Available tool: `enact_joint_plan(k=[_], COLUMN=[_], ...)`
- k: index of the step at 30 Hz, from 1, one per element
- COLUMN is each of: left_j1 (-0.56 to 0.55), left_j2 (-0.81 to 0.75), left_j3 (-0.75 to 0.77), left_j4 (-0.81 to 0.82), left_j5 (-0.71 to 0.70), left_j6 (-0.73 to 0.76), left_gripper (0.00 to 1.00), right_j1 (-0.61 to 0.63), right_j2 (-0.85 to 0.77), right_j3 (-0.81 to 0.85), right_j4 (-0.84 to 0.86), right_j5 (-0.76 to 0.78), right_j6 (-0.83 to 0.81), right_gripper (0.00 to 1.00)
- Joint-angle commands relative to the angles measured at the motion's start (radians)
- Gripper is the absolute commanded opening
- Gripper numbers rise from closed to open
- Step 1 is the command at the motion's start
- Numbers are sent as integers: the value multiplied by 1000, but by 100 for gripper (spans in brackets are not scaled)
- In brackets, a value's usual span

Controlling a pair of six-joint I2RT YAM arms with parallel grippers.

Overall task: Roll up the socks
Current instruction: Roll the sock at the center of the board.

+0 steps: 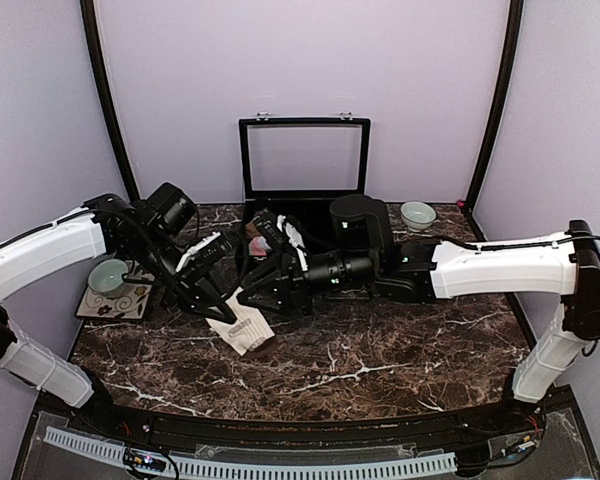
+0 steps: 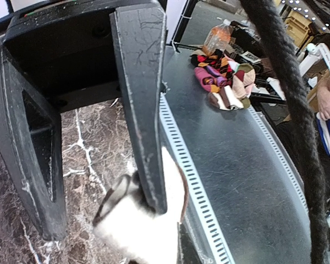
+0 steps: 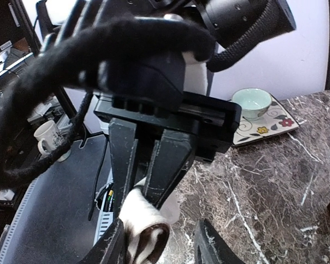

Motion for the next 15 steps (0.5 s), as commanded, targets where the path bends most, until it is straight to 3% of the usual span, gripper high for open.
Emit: enact_joint_plan(k=[1, 6, 9, 11, 13, 15], left_j1=[7, 10, 11, 12, 12, 12], left_j2=[-16, -18, -17, -13, -10, -10], left_j3=[30, 23, 18, 17, 16, 19], left_j4=[-59, -34, -20, -14, -14, -17], left_j5=[92, 58, 46, 36, 39, 45], left_j6=[31, 11, -1, -6, -6, -3], left_gripper=[0, 0, 0, 0, 0, 0], right_j1=[6, -1, -2, -1, 0, 1], right_j2=[31, 48, 47, 45, 45, 51], right_j3=[37, 55, 67, 80, 86, 98], right_j4=[4, 13, 12, -12, -27, -63], right_j5=[-114, -220, -237, -216, -184, -151], right_j6=[-10, 25, 33, 21, 3, -27], right_gripper=[41, 43, 54, 56, 55, 48])
